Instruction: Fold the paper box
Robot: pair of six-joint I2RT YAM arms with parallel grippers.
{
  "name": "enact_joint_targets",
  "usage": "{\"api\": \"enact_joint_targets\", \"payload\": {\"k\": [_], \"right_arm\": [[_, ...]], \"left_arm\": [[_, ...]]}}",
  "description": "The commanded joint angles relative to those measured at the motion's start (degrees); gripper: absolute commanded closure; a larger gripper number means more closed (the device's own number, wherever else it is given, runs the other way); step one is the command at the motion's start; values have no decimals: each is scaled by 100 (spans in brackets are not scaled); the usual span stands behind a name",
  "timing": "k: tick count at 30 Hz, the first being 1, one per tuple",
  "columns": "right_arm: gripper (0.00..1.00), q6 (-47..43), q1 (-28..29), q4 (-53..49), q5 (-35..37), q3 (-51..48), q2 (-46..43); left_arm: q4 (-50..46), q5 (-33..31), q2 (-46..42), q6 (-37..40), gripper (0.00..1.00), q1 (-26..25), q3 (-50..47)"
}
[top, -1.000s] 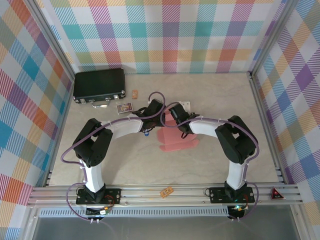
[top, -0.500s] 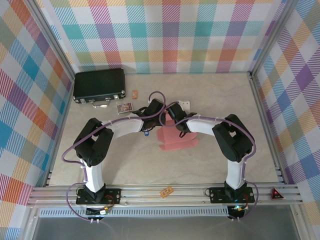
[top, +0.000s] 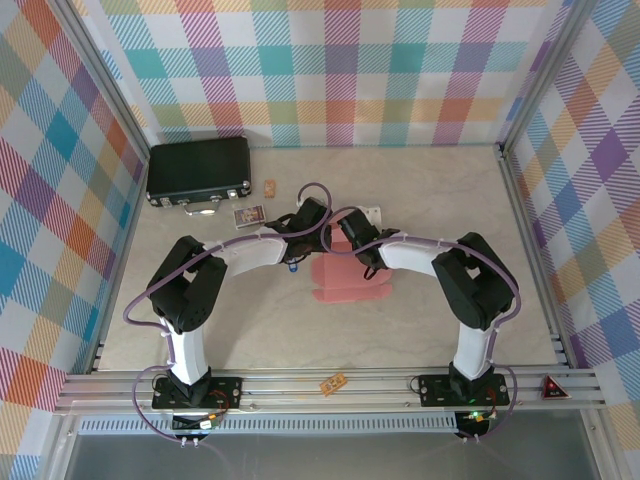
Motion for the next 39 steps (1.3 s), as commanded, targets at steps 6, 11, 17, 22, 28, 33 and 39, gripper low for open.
{"api": "enact_joint_targets", "payload": {"k": [6, 11, 17, 22, 28, 33, 39], "right_arm": [[40, -278, 34, -1, -214, -276, -475], [33, -634, 41, 186, -498, -538, -885], [29, -1154, 41, 373, -1189, -1059, -1705], [29, -1370, 38, 166, -1711, -1198, -2464], [28, -1253, -5, -507, -1777, -985, -3137], [28, -923, -343, -1407, -1750, -521, -3326], [29, -726, -807, -1910, -1867, -247, -3484]], "left_arm": [[-294, 51, 76, -63, 93, -140, 133], [-314, 65, 108, -129, 93, -143, 192], [-271, 10, 45, -380, 92, -141, 201], [-592, 56, 127, -902, 92, -134, 523], [-1106, 312, 118, -1808, 94, -134, 903], [-1573, 361, 80, -3166, 99, -124, 1148], [-2089, 957, 91, -5031, 100, -160, 1198]]}}
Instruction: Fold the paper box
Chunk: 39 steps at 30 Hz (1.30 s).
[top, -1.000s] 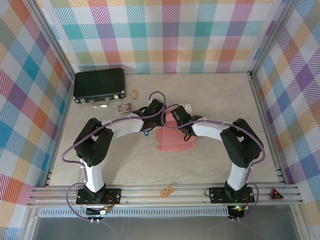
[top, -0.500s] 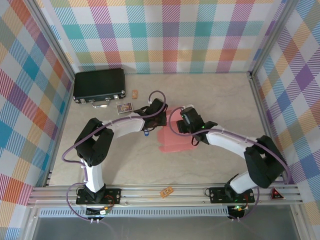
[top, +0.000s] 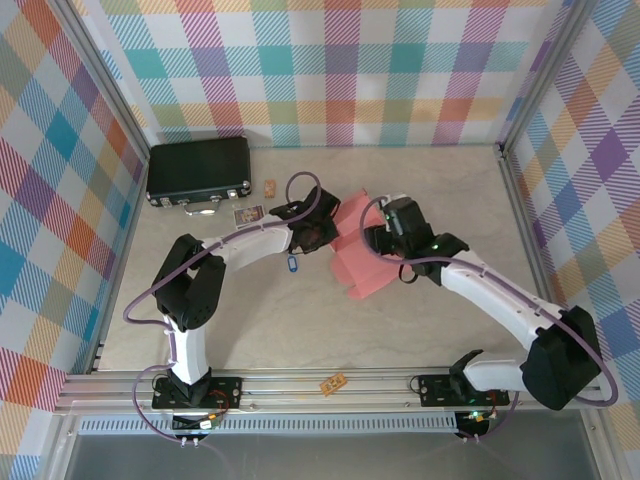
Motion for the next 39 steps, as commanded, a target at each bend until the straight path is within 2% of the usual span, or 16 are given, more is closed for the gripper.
{"api": "enact_joint_targets", "payload": {"k": [1, 8, 14, 20, 24, 29, 33, 39], "right_arm": [[29, 204, -214, -532, -144, 182, -158], [30, 341, -419, -795, 176, 183, -392], [30, 620, -419, -835, 327, 154, -604], [30, 669, -421, -871, 538, 174, -787], [30, 691, -419, -922, 669, 184, -894], [30, 691, -420, -936, 678, 181, -917], [30, 696, -421, -948, 675, 183, -890], [30, 676, -417, -984, 714, 192, -923]], "left_arm": [[-337, 578, -122, -1515, 100, -95, -26], [660, 1573, -542, -3425, 100, -154, -800], [957, 2068, -585, -4341, 100, -274, -1102], [2003, 2525, -425, -5231, 100, -488, -1515], [2584, 2597, -312, -5686, 100, -615, -1779], [2983, 2553, -218, -5882, 85, -647, -1930], [3390, 2458, -158, -5942, 80, -654, -2065], [3581, 2112, -234, -5691, 57, -649, -2168]]}}
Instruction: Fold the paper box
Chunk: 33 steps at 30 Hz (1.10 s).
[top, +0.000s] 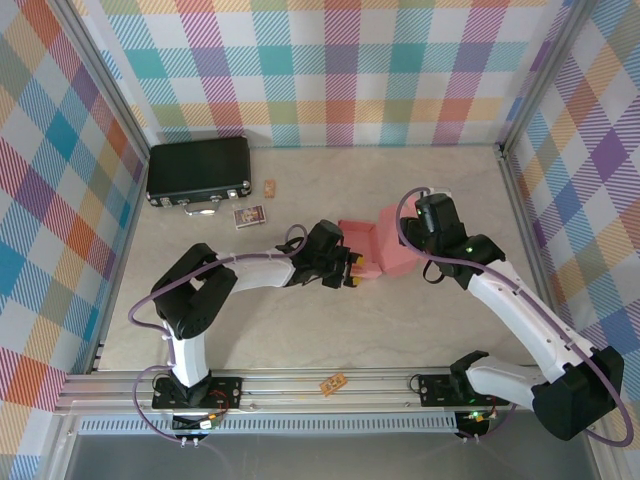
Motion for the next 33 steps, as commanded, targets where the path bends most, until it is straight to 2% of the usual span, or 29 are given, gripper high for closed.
{"api": "enact_joint_targets", "payload": {"k": [1, 7, 10, 14, 20, 24, 29, 33], "right_arm": [[30, 62, -22, -135, 133, 141, -110], [29, 39, -37, -162, 86, 141, -166], [29, 65, -183, -164, -296, 116, -174], [29, 162, -526, -94, -901, -27, -140], [29, 210, -832, -49, -1207, -260, -165], [29, 243, -1007, -37, -1411, -386, -130], [31, 481, -1471, 245, -2136, -688, -27], [40, 283, -1631, 449, -2951, -726, 408]], "left_arm": [[158, -330, -84, -418, 53, -40, -85], [-753, -1041, -556, 315, 28, -41, 95], [-1367, -1431, -752, 929, 23, -44, 378], [-2278, -1807, -817, 1610, 23, -38, 806], [-2182, -1767, -674, 1502, 28, -18, 476], [-2114, -1683, -554, 1731, 28, -13, 538], [-2708, -2103, -563, 2755, 29, -15, 1064], [-3194, -2538, -492, 4008, 33, -12, 1709]]}}
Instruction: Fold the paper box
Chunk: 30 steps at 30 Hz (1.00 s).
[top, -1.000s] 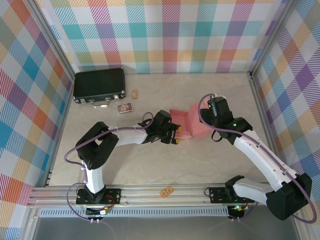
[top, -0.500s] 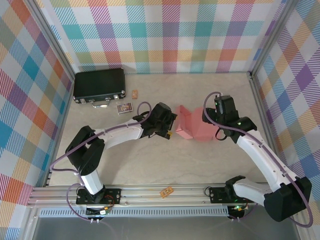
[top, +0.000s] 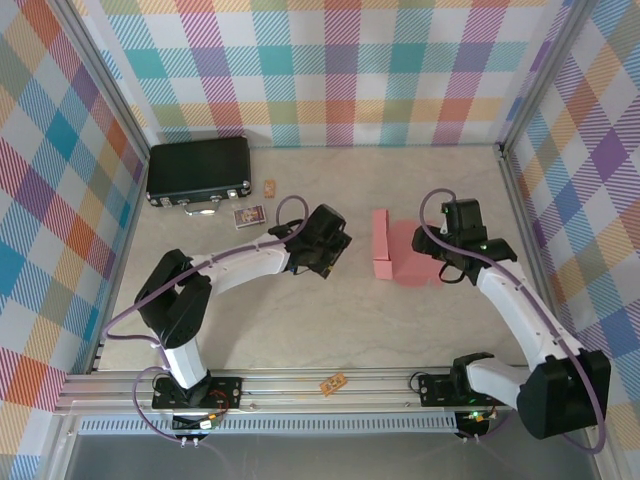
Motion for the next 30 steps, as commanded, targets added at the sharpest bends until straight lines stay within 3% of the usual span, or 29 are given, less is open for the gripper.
{"api": "enact_joint_targets", "payload": {"k": [1, 6, 9, 12, 20, 30], "right_arm": [[43, -87, -47, 339, -979, -9, 372], [52, -261, -38, 571, -1673, 183, 1025], [56, -312, 1, 491, -1743, 434, 1450], [59, -375, 108, 557, -1785, 654, 1793], [67, -573, 600, 355, -1572, 1452, 2748], [68, -867, 1236, -164, -1194, 2476, 3735]], "left_arm": [[-445, -480, 113, 1499, 34, -22, 592], [-539, -367, 228, 3270, 39, 5, 1059], [-175, 69, 156, 3837, 42, 102, 900], [237, 492, 32, 3962, 50, 281, 583], [1397, 1290, -408, 3966, 54, 818, -408], [1466, 1199, -749, 4030, 56, 1114, -969]]}}
